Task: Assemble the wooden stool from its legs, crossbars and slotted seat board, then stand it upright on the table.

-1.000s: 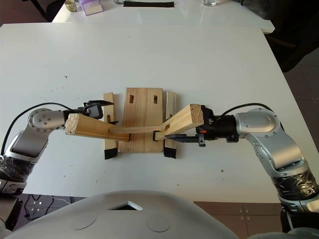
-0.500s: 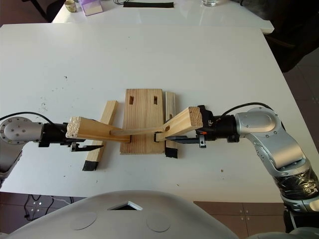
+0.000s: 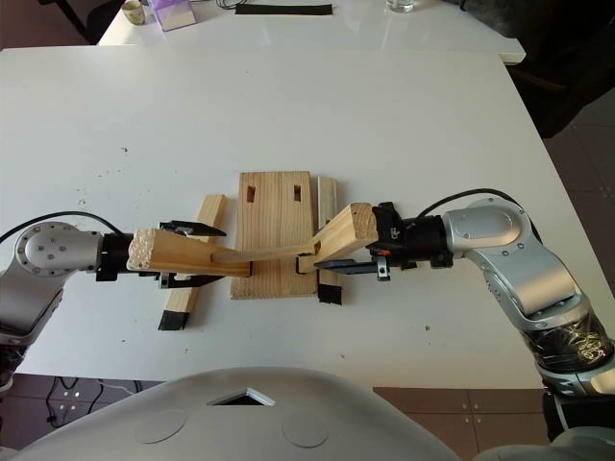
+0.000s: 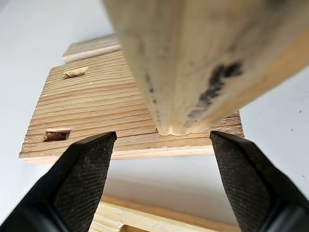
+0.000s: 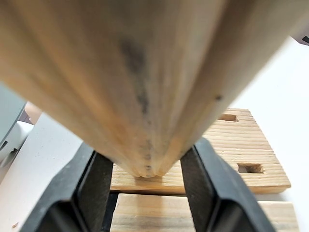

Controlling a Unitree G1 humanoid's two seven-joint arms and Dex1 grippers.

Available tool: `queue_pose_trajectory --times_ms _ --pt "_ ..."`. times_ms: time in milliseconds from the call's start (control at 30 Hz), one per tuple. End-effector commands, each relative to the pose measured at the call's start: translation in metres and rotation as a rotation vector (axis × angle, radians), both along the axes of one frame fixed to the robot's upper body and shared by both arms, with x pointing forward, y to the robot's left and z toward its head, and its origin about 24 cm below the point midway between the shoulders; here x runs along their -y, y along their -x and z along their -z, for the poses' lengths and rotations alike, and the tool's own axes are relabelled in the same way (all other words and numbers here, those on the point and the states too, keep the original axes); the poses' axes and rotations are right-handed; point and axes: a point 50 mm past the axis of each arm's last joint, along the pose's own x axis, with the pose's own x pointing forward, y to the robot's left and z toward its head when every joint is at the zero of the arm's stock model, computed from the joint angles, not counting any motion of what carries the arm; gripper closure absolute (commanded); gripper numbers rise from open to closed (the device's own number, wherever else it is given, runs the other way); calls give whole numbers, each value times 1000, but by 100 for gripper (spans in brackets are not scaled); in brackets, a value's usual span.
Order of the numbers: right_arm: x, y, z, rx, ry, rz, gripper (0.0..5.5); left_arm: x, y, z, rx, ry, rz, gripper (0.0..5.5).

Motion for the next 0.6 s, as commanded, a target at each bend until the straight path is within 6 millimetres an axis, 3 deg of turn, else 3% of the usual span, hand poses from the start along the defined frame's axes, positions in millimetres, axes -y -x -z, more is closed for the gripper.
queue_pose_trajectory --times_ms 33,433,600 --pt "-5 8 22 -75 89 -25 350 11 5 2 -3 34 27 188" --pt "-14 0 19 -57 134 -79 350 16 -2 1 24 44 11 188" --pt "-16 -7 30 -122 248 -108 350 27 -6 -1 49 66 29 188"
